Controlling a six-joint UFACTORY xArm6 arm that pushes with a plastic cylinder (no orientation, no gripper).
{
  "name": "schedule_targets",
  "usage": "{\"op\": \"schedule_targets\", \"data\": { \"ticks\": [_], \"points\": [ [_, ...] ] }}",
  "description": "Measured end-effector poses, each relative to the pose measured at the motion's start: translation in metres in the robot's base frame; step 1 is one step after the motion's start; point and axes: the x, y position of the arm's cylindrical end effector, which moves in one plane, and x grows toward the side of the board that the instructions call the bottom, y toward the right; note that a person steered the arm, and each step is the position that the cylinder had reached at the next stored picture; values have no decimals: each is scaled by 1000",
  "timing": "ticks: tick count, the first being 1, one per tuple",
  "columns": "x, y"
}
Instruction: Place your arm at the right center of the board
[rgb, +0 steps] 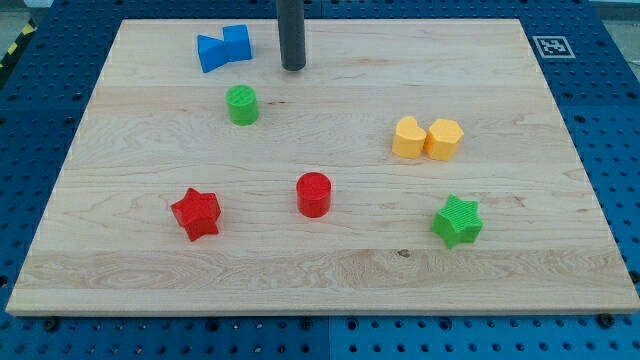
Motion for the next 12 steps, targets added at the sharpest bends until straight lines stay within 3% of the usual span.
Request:
{"op": "schedule_targets", "data": {
  "ticks": [2,3,9,12],
  "points": [
    [18,17],
    [36,62],
    [42,118],
    [58,195]
  ]
}}
